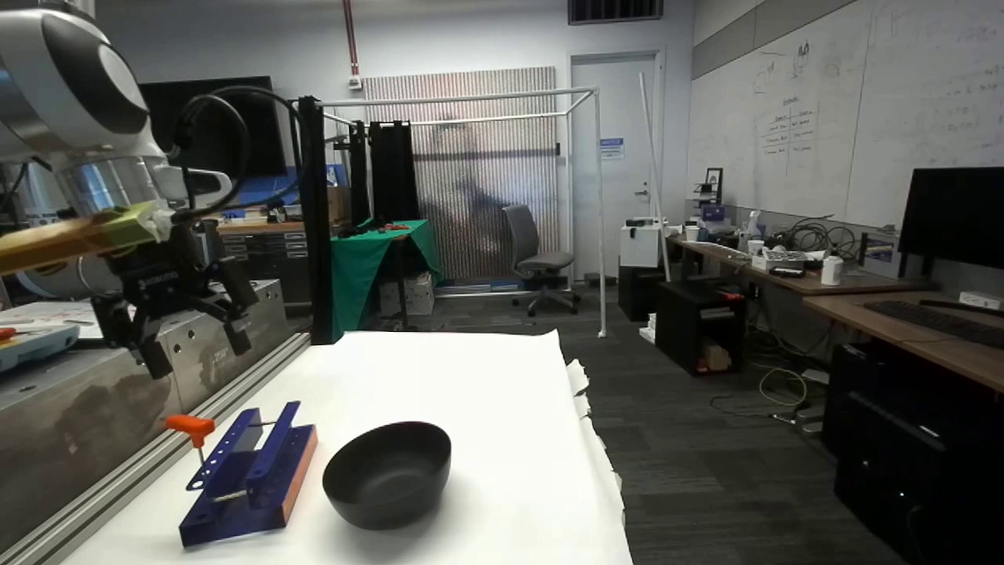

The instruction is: Put the orange object in the black bowl

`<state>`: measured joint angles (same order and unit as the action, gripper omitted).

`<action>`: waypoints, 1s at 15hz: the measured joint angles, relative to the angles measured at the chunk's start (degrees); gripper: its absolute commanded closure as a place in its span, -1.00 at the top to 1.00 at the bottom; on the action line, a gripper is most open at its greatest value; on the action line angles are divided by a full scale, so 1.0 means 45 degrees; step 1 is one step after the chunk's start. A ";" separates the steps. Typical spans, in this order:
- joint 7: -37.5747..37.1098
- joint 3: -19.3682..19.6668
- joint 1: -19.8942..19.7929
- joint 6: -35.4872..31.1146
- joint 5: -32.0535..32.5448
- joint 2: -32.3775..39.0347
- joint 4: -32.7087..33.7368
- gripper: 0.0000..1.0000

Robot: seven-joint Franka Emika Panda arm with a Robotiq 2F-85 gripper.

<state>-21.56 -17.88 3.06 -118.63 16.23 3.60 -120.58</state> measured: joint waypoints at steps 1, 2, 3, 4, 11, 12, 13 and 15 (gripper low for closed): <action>0.0216 0.0152 0.0268 0.0001 0.0226 0.0777 0.0644 1.00; 0.0620 0.0335 0.0546 0.0009 0.0268 0.1590 0.1342 1.00; 0.1082 0.0503 0.0789 0.0035 0.0268 0.2291 0.1965 1.00; 0.1686 0.0649 0.1002 0.0145 0.0171 0.2957 0.2573 1.00; 0.6007 0.0949 0.1416 0.3115 -0.1418 0.5699 0.5872 1.00; 0.6393 0.0992 0.1423 0.3458 -0.1451 0.5918 0.6184 1.00; 0.6675 0.1034 0.1434 0.3657 -0.1452 0.6115 0.6419 1.00; 0.7089 0.1099 0.1448 0.3771 -0.1452 0.6515 0.6755 1.00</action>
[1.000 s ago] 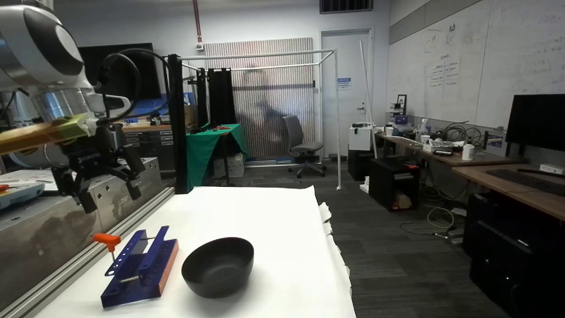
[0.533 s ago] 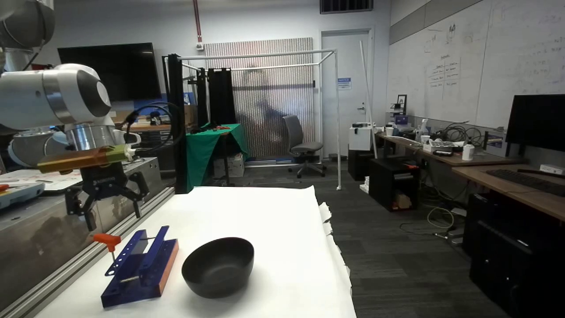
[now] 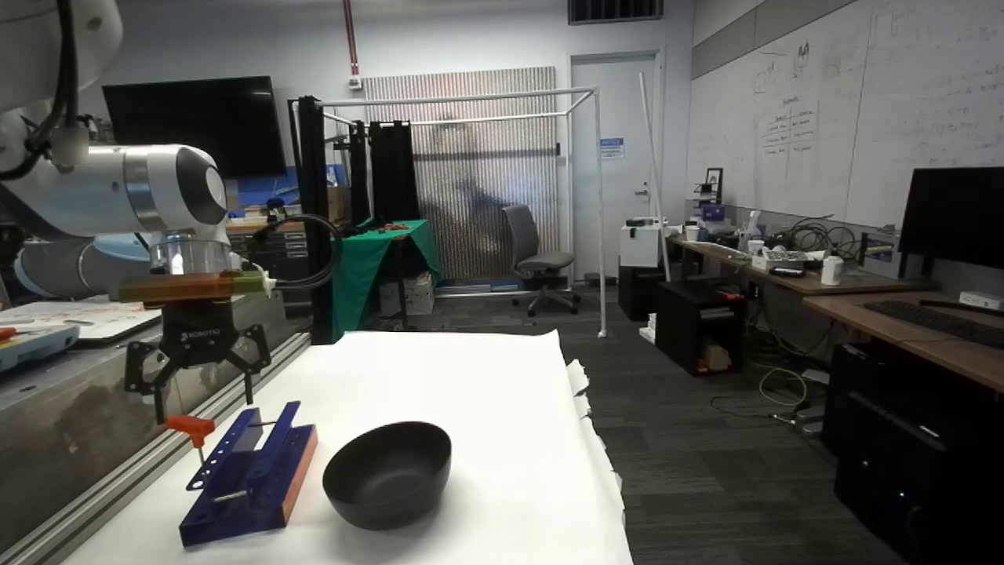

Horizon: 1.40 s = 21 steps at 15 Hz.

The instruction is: Put the orange object in the black bowl

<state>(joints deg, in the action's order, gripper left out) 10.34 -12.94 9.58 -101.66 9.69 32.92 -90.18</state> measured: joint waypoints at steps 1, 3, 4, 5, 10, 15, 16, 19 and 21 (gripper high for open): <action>0.0145 0.0020 0.0008 0.0000 0.0000 0.0196 0.0114 0.50; 0.0413 0.0031 0.0041 0.0000 0.0000 0.0543 0.0288 0.32; 0.0503 0.0031 0.0063 0.0000 0.0000 0.0666 0.0333 0.17; 0.0574 0.0031 0.0084 -0.0002 0.0000 0.0756 0.0345 -0.03; 0.0723 0.0024 0.0178 -0.0028 -0.0001 0.0795 0.0354 -0.75; 0.0647 -0.0005 0.0214 -0.0295 -0.0049 0.0126 0.0151 -0.74; 0.0505 -0.0012 0.0226 -0.0370 -0.0056 -0.0243 -0.0007 -0.74; -0.0534 -0.0020 0.0368 -0.0714 -0.0060 -0.1891 -0.0894 -0.74; -0.1681 0.0025 0.0566 -0.0870 0.0049 -0.3138 -0.1568 -0.74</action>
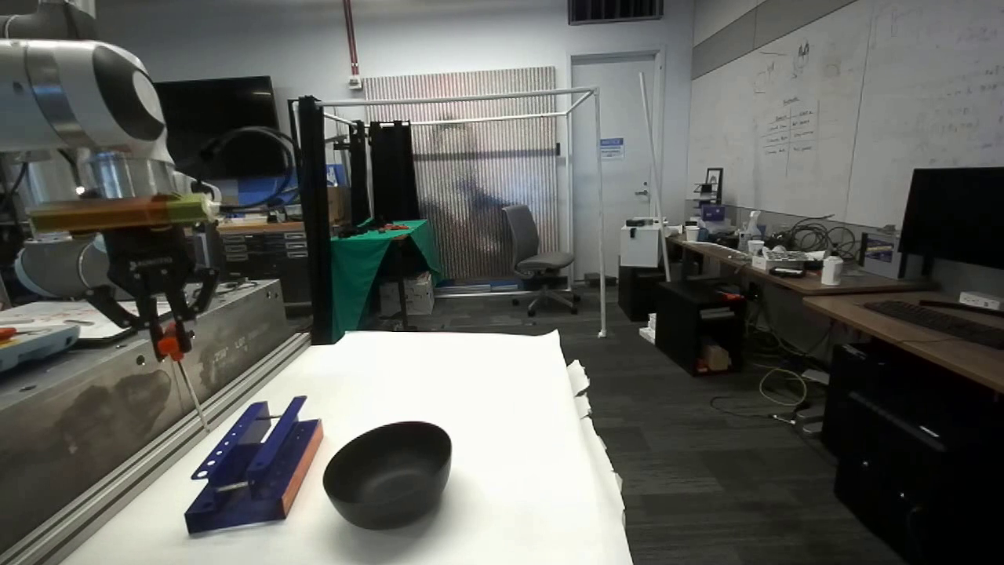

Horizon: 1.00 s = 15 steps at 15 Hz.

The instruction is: Put the orange object in the black bowl

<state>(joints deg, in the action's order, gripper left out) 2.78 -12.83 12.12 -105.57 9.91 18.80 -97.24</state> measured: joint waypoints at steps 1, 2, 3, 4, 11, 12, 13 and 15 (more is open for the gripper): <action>-0.0584 0.0057 0.0118 -0.0018 0.0212 -0.0509 -0.0276 -0.74; -0.1199 0.0133 0.0231 -0.0092 0.0586 -0.0925 -0.0540 -0.73; -0.1763 0.0215 0.0313 -0.0179 0.1047 -0.1157 -0.0737 -0.73; -0.2350 0.0315 0.0371 -0.0297 0.1613 -0.1242 -0.0901 -0.73; -0.6433 0.1629 0.0543 -0.0251 0.5346 0.0592 -0.1001 -0.74; -0.6946 0.1825 0.0576 -0.0001 0.5556 0.0914 -0.0907 -0.74; -0.7398 0.1995 0.0611 0.0323 0.5650 0.1201 -0.0772 -0.73; -0.8262 0.2285 0.0673 0.1097 0.5667 0.1736 -0.0428 -0.04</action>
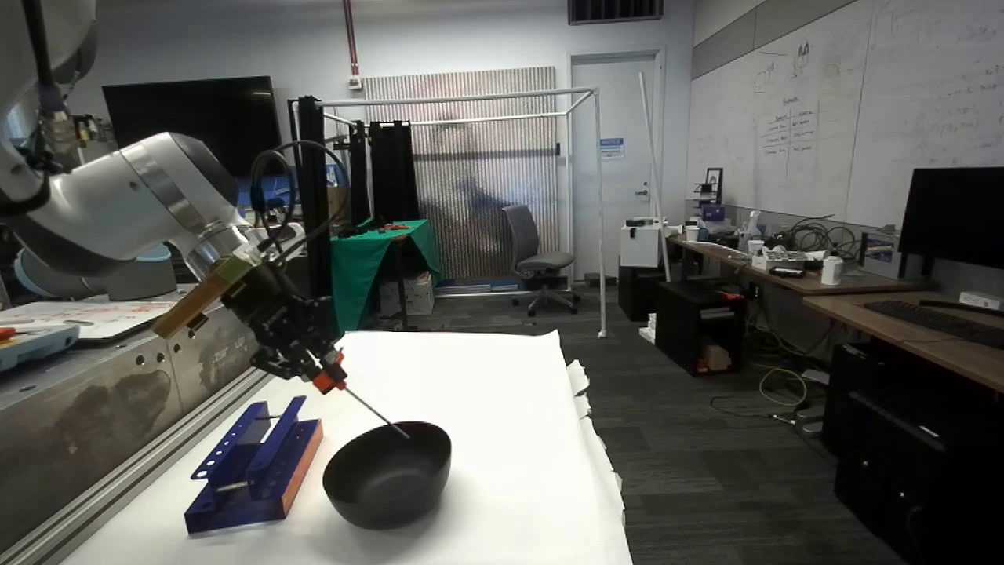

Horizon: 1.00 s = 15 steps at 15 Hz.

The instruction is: Put the orange object in the black bowl

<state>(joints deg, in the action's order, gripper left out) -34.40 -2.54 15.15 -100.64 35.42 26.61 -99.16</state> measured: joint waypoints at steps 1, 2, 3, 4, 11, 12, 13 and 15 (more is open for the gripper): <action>-0.0387 0.0095 0.0014 0.0376 -0.0004 0.0263 0.0194 0.07; -0.0695 0.0143 0.0018 0.0661 -0.0015 0.0483 0.0366 0.25; -0.0955 0.0176 0.0020 0.0893 -0.0046 0.0691 0.0539 0.39; -0.1162 0.0198 0.0020 0.1083 -0.0092 0.0865 0.0691 0.53; -0.0725 0.0052 -0.0030 0.1075 -0.1596 0.0923 0.0960 1.00; -0.0404 -0.0036 -0.0072 0.0842 -0.2029 0.0739 0.0903 1.00; -0.0099 -0.0122 -0.0114 0.0575 -0.2497 0.0464 0.0784 0.99; 0.0369 -0.0264 -0.0208 0.0002 -0.3421 -0.0251 0.0368 0.98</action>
<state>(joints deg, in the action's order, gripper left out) -32.74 -3.73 14.22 -100.63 20.02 25.48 -97.51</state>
